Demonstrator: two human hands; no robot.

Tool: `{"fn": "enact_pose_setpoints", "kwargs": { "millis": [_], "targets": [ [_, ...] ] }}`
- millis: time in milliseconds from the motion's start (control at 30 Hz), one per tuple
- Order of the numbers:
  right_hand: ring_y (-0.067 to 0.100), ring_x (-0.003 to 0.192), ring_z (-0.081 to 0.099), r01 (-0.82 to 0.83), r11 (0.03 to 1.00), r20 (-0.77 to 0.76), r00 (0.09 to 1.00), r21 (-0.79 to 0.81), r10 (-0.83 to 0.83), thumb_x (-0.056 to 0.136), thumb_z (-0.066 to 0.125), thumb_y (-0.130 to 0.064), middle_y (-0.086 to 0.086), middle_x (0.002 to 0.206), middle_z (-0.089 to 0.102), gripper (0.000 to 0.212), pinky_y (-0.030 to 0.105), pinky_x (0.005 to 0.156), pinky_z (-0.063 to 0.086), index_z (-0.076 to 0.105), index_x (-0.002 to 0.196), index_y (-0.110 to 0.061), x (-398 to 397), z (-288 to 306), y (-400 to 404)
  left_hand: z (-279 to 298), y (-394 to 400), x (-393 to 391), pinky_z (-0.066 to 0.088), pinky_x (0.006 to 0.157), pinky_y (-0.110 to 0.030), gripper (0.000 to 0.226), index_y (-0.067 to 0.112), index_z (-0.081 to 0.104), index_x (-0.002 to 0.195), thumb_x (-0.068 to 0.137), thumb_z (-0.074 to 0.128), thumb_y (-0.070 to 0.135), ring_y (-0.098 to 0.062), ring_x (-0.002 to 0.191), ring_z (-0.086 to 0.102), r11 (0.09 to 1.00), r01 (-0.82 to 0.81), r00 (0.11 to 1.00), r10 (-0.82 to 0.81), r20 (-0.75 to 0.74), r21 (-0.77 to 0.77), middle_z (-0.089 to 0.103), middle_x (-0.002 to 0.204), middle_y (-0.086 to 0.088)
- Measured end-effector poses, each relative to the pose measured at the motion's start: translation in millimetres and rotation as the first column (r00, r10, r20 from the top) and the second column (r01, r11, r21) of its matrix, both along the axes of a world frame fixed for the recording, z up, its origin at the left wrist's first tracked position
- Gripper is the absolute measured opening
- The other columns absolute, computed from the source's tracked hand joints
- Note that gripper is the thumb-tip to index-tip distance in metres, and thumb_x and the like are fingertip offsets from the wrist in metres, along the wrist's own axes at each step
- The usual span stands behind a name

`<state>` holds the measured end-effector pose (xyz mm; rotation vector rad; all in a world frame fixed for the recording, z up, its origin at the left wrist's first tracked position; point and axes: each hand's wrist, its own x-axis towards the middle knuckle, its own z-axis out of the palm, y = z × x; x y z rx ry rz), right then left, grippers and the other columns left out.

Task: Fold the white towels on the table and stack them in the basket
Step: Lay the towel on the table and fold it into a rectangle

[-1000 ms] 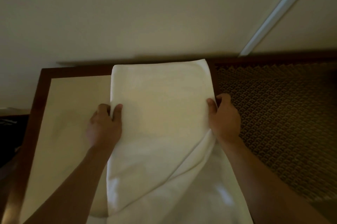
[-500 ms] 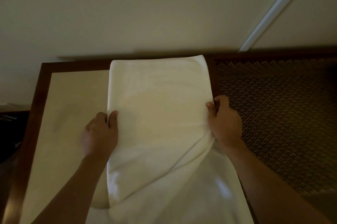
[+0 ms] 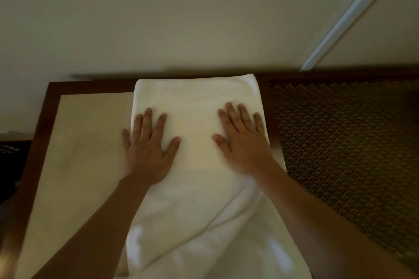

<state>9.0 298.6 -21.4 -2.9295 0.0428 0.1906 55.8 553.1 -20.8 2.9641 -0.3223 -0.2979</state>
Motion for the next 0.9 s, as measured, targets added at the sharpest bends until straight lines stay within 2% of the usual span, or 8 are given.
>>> {"fn": "enact_pose_setpoints", "kwargs": {
  "millis": [133, 233, 367, 567, 700, 800, 867, 900],
  "targets": [
    [0.025, 0.157, -0.009, 0.184, 0.98, -0.014, 0.983, -0.077, -0.185, 0.105, 0.015, -0.057, -0.008, 0.171, -0.008, 0.068, 0.062, 0.12, -0.007, 0.001, 0.164, -0.026, 7.2, -3.6, -21.7, -0.8, 11.8, 1.7, 0.003, 0.122, -0.062, 0.085, 0.027, 0.004, 0.164, 0.093, 0.006, 0.074, -0.035, 0.156, 0.0, 0.99, -0.112, 0.993, 0.114, -0.021, 0.08, -0.009, 0.172, 0.003],
    [0.032, 0.156, -0.013, 0.42, 0.907, -0.063, 0.905, -0.019, -0.42, 0.104, 0.013, -0.058, -0.003, 0.171, -0.008, 0.071, 0.069, 0.118, -0.009, 0.002, 0.164, -0.022, 29.8, 0.0, -26.5, 5.0, -0.2, 8.9, -0.004, 0.121, -0.063, 0.082, 0.021, 0.004, 0.164, 0.096, 0.011, 0.067, -0.037, 0.156, -0.007, 0.98, -0.164, 0.986, 0.168, -0.021, 0.114, -0.01, 0.171, -0.001],
    [0.029, 0.157, -0.006, 0.157, 0.985, -0.036, 0.987, -0.071, -0.16, 0.101, 0.015, -0.063, -0.005, 0.172, -0.002, 0.073, 0.067, 0.119, -0.005, 0.009, 0.163, -0.026, 69.2, 3.1, -55.0, 2.7, -13.8, 51.9, -0.002, 0.125, -0.059, 0.078, 0.023, 0.01, 0.164, 0.096, 0.015, 0.061, -0.034, 0.157, -0.005, 0.997, -0.08, 0.997, 0.08, 0.014, 0.013, -0.004, 0.172, -0.004],
    [0.028, 0.157, -0.01, 0.314, 0.949, -0.102, 0.946, 0.032, -0.309, 0.104, 0.016, -0.06, -0.016, 0.17, -0.001, 0.067, 0.069, 0.118, -0.008, -0.004, 0.162, -0.035, 93.2, -6.5, -89.2, -8.8, -8.1, 75.5, 0.01, 0.124, -0.056, 0.076, 0.031, 0.009, 0.162, 0.096, 0.015, 0.067, -0.034, 0.157, 0.003, 0.996, -0.079, 0.996, 0.076, 0.053, 0.043, -0.002, 0.172, -0.001],
    [0.03, 0.157, -0.009, 0.34, 0.94, -0.096, 0.936, 0.007, -0.338, 0.104, 0.014, -0.059, -0.011, 0.171, 0.001, 0.066, 0.07, 0.117, -0.01, -0.002, 0.163, -0.033, 91.4, -3.8, -81.3, -5.5, -10.4, 78.6, 0.012, 0.122, -0.055, 0.075, 0.032, 0.017, 0.161, 0.095, 0.023, 0.067, -0.031, 0.156, 0.01, 0.995, -0.089, 0.995, 0.087, 0.055, 0.036, 0.006, 0.172, 0.001],
    [0.03, 0.157, -0.008, 0.455, 0.889, -0.095, 0.889, 0.055, -0.449, 0.105, 0.015, -0.056, -0.007, 0.171, -0.001, 0.066, 0.072, 0.117, -0.007, 0.0, 0.163, -0.029, 69.6, 10.1, -78.2, 3.2, -2.8, 79.5, 0.019, 0.122, -0.047, 0.063, 0.027, 0.046, 0.15, 0.094, 0.051, 0.056, -0.027, 0.15, 0.028, 0.963, -0.143, 0.988, 0.152, 0.023, -0.227, 0.029, 0.165, 0.001],
    [0.029, 0.157, -0.006, 0.511, 0.846, -0.091, 0.859, 0.15, -0.503, 0.106, 0.019, -0.055, -0.006, 0.171, 0.0, 0.065, 0.071, 0.117, -0.005, 0.002, 0.163, -0.028, 29.9, 22.0, -70.6, 21.0, 9.1, 61.3, 0.031, 0.117, -0.033, 0.041, 0.022, 0.065, 0.132, 0.094, 0.063, 0.036, -0.024, 0.136, 0.048, 0.833, -0.224, 0.972, 0.231, -0.049, -0.505, 0.053, 0.149, 0.001],
    [0.029, 0.157, -0.003, 0.529, 0.826, -0.081, 0.848, 0.196, -0.524, 0.107, 0.022, -0.053, -0.006, 0.171, 0.002, 0.064, 0.071, 0.118, -0.003, 0.007, 0.163, -0.027, 4.0, 26.7, -63.6, 32.1, 17.2, 43.1, 0.039, 0.111, -0.032, 0.03, 0.021, 0.069, 0.123, 0.094, 0.065, 0.029, -0.023, 0.125, 0.056, 0.802, -0.223, 0.969, 0.245, -0.035, -0.555, 0.061, 0.138, 0.001]
  ]
}}
